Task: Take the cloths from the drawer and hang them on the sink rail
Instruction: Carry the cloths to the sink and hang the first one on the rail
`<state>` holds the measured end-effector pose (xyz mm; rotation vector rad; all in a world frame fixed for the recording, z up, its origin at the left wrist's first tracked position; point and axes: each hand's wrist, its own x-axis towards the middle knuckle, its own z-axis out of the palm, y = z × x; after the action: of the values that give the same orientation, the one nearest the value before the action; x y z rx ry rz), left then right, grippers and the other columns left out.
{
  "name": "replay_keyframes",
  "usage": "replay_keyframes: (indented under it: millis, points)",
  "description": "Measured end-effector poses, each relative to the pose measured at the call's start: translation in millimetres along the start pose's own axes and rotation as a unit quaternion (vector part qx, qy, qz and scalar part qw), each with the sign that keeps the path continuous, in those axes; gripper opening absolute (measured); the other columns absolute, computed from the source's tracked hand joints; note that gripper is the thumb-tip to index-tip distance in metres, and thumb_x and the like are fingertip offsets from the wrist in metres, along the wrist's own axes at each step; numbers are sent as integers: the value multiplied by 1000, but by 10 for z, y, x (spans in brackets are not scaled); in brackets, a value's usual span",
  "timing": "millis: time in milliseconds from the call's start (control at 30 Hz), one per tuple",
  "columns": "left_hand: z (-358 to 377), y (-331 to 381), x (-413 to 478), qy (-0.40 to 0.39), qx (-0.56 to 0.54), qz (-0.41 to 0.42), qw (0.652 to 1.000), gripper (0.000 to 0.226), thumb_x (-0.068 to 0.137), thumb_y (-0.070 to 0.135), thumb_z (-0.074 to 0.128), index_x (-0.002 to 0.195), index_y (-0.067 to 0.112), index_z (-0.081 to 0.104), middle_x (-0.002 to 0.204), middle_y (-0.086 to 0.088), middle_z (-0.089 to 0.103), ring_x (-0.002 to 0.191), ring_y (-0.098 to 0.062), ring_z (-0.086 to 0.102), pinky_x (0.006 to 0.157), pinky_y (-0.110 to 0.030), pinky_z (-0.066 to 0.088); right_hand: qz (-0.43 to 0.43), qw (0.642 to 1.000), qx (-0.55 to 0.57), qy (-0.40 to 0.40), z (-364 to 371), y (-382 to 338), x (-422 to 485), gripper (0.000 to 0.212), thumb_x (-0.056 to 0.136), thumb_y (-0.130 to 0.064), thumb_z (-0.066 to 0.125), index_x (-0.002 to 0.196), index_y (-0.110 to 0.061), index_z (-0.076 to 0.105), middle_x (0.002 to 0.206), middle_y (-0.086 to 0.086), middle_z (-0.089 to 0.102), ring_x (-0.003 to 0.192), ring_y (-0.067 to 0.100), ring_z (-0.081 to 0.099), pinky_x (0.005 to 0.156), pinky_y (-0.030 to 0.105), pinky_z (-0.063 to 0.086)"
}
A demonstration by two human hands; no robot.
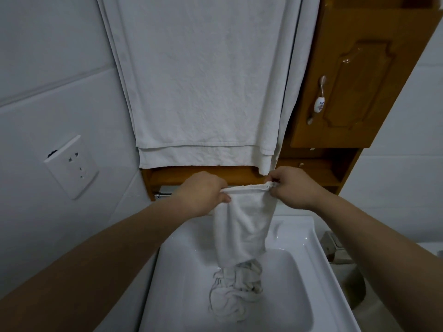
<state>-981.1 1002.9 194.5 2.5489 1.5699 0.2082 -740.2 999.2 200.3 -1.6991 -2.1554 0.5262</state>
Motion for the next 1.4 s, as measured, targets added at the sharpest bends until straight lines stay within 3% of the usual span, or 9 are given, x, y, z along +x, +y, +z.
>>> replay_keyframes:
  millis: [200, 300, 400, 533, 700, 867, 1100, 1233, 1400]
  points:
    - [-298, -4, 96, -65, 58, 32, 996, 15, 92, 38, 65, 93, 24, 71, 86, 6, 61, 90, -18, 61, 74, -30, 45, 3, 998, -46, -46, 142, 44, 83, 15, 92, -11, 58, 97, -22, 68, 93, -2, 63, 85, 15, 58, 60, 22, 39]
    - [-319, 15, 105, -58, 18, 26, 998, 27, 92, 45, 64, 81, 20, 66, 77, 6, 60, 81, -17, 59, 67, -31, 44, 13, 998, -27, 49, 151, 33, 118, 17, 93, -10, 57, 97, -21, 69, 93, -2, 63, 88, 16, 60, 63, 23, 40]
    - [-277, -95, 93, -57, -57, -20, 997, 32, 94, 47, 60, 86, 17, 70, 84, 1, 66, 80, -16, 61, 68, -31, 47, 17, 978, 152, 143, -6, -16, 112, 14, 91, -12, 62, 93, -19, 73, 89, -3, 69, 82, 12, 62, 66, 26, 47]
    - [-201, -6, 17, -102, 40, 23, 994, 34, 100, 44, 52, 75, 21, 58, 76, 5, 55, 81, -21, 58, 66, -33, 39, -16, 1000, 17, -7, -30, -84, 127, 19, 89, -10, 60, 90, -22, 75, 89, -7, 70, 85, 10, 63, 66, 23, 48]
    - [-419, 12, 174, 45, 47, 61, 996, 35, 106, 38, 37, 85, 15, 54, 105, -15, 67, 101, -31, 59, 79, -33, 36, 24, 983, 69, 171, -63, -68, 224, 23, 90, -8, 54, 99, -19, 72, 94, -1, 68, 85, 16, 62, 67, 27, 50]
    - [-92, 181, -97, -16, 125, 93, 988, 25, 109, 31, 35, 101, 18, 54, 102, -9, 63, 93, -29, 60, 75, -37, 43, 7, 997, 32, 76, -83, -155, 254, 24, 88, -6, 56, 91, -21, 74, 89, -5, 68, 84, 12, 62, 64, 23, 47]
    - [-283, -113, 197, 112, 54, -33, 992, 32, 107, 29, 39, 105, 5, 61, 109, -17, 66, 102, -35, 60, 75, -29, 32, 23, 992, 44, 119, -173, -159, 279, 18, 90, -7, 59, 95, -20, 70, 89, -4, 65, 85, 16, 59, 63, 23, 42]
    - [-86, 223, 52, 39, 65, 94, 993, 20, 103, 23, 46, 101, 15, 65, 104, -5, 67, 98, -24, 60, 76, -29, 39, 27, 988, 49, 144, -169, -260, 355, 22, 90, -5, 54, 94, -19, 71, 91, -4, 66, 85, 14, 60, 64, 24, 47]
    - [-250, -243, 232, 92, -114, -98, 984, 29, 98, 34, 58, 91, 9, 71, 96, -6, 69, 97, -26, 63, 69, -30, 40, 40, 992, 74, 96, -72, -173, 306, 18, 90, -7, 61, 93, -20, 72, 90, -4, 67, 85, 13, 61, 67, 26, 50]
